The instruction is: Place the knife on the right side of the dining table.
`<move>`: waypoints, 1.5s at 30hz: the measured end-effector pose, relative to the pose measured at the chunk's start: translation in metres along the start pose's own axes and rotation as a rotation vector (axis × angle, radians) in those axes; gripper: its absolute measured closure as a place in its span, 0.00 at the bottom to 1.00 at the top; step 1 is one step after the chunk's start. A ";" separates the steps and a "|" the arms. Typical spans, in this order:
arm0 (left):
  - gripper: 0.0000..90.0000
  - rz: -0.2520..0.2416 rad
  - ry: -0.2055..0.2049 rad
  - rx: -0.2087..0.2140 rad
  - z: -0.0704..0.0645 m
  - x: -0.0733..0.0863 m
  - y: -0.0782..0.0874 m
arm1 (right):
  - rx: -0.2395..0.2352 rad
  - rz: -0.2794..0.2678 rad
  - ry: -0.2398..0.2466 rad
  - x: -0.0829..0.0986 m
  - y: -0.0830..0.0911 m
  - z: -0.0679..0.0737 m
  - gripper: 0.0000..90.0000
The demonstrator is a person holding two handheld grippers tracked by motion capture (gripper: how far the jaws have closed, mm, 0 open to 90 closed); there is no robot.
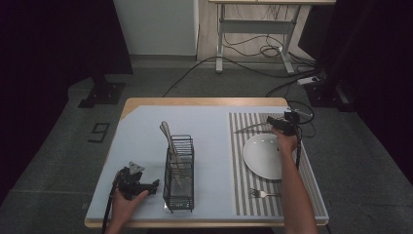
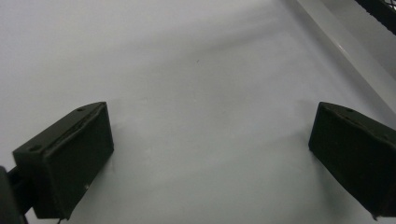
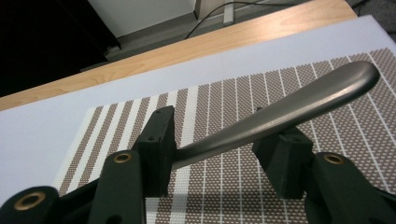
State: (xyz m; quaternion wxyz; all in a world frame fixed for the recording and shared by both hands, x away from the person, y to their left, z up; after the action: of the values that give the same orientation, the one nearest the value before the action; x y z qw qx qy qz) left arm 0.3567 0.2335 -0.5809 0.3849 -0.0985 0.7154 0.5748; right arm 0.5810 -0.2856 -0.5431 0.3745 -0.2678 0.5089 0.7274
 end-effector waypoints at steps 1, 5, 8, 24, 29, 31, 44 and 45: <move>0.00 0.000 0.000 0.000 0.000 0.000 0.000 | 0.000 0.000 0.000 0.000 0.000 0.000 0.54; 0.00 0.000 0.000 0.000 0.000 0.000 0.000 | 0.007 0.015 -0.019 0.003 -0.002 -0.003 0.53; 0.00 0.000 0.000 0.000 0.000 0.000 0.000 | 0.008 0.022 -0.028 0.004 -0.003 -0.004 0.53; 0.00 0.000 0.000 0.000 0.000 0.000 0.000 | 0.064 0.068 -0.063 0.012 -0.010 -0.014 0.45; 0.00 0.000 0.000 0.000 0.000 0.000 0.000 | 0.084 0.092 -0.074 0.015 -0.011 -0.017 0.41; 0.00 0.000 0.000 0.000 0.000 0.000 0.000 | 0.093 0.105 -0.079 0.017 -0.012 -0.019 0.41; 0.00 0.000 0.000 0.000 0.000 0.000 0.000 | 0.126 0.055 0.022 0.005 -0.002 -0.017 0.41; 0.00 0.000 0.000 0.000 0.000 0.000 0.000 | 0.117 0.048 0.026 0.004 -0.002 -0.015 0.41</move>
State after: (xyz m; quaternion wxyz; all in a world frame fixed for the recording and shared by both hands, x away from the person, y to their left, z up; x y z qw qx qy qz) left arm 0.3567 0.2335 -0.5809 0.3852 -0.0986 0.7153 0.5747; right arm 0.5807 -0.2983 -0.5529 0.3652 -0.2426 0.5618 0.7015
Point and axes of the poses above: each handheld gripper's, and its own axes: y roughly backward along the jaws, x roughly out of its underside, z roughly to its left, the point moved 7 cm from there along -y, roughly forward along the jaws, and after that the axes turned 4 degrees about x, right-handed, at the moved point
